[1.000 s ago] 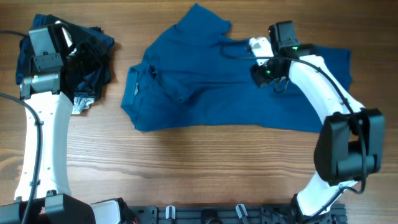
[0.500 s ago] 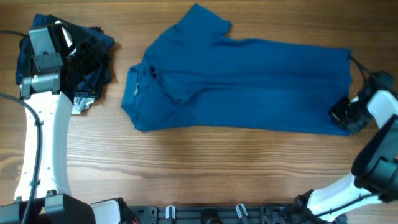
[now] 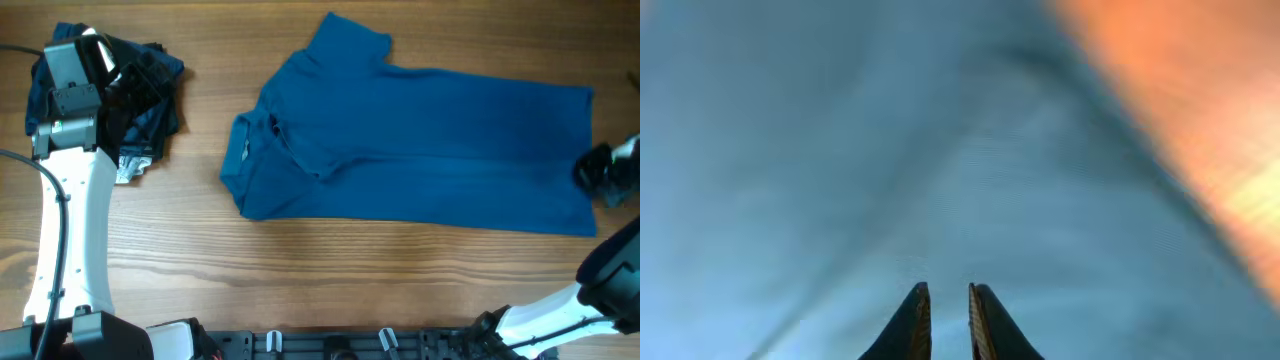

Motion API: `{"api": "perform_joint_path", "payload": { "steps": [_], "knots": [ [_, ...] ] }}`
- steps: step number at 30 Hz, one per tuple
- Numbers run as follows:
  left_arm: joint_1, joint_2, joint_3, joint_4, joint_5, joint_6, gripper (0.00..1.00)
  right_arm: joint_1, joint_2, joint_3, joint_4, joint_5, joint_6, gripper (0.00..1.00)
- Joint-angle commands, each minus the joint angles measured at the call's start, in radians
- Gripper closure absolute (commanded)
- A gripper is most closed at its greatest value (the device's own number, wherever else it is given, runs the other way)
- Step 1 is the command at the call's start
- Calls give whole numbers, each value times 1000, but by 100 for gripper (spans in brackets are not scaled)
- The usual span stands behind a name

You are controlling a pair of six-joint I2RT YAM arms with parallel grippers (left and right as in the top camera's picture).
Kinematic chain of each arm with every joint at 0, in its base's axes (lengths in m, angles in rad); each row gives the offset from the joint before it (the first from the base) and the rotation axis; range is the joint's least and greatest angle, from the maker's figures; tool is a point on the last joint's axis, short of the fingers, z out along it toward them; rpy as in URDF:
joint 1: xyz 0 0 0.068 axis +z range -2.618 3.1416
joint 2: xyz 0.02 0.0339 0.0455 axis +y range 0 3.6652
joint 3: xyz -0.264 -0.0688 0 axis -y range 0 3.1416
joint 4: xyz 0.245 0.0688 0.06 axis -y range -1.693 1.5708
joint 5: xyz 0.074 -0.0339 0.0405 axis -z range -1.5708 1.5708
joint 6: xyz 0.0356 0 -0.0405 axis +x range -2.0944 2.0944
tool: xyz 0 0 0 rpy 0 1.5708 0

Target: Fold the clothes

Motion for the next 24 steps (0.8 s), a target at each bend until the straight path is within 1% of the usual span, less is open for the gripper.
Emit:
{"api": "perform_joint_path", "payload": {
  "steps": [1, 2, 3, 5, 6, 8, 10, 11, 12, 14, 17, 19, 21, 24],
  "knots": [
    [3, 6, 0, 3, -6, -13, 0, 187, -67, 106, -40, -241, -278, 87],
    [3, 6, 0, 3, -6, -13, 0, 265, -75, 114, -39, -241, -338, 87],
    [3, 6, 0, 3, -6, -13, 0, 392, -77, 117, -31, -237, -408, 86],
    [3, 6, 0, 3, -6, -13, 0, 660, -67, 115, -45, -143, -517, 83],
    [3, 6, 0, 3, -6, -13, 0, 768, -59, 115, -57, -92, -551, 79],
    [3, 6, 0, 3, -6, -13, 0, 993, -43, 99, -51, 79, -592, 69],
    [3, 6, 0, 3, -6, -13, 0, 1170, -21, 74, -34, 323, -593, 55],
    [3, 6, 0, 3, -6, -13, 0, 1218, -7, 66, -24, 386, -598, 50],
    [3, 6, 0, 3, -6, -13, 0, 1259, 13, 56, -2, 390, -633, 46],
    [3, 6, 0, 3, -6, -13, 0, 1302, 49, 22, 65, 330, -725, 42],
    [3, 6, 0, 3, -6, -13, 0, 1323, 56, 5, 113, 319, -770, 34],
    [3, 6, 0, 3, -6, -13, 0, 1341, 56, 5, 131, 304, -781, 26],
    [3, 6, 0, 3, -6, -13, 0, 1363, 58, 5, 136, 245, -800, 23],
    [3, 6, 0, 3, -6, -13, 0, 1380, 58, 4, 143, 245, -806, 20]
  ]
}}
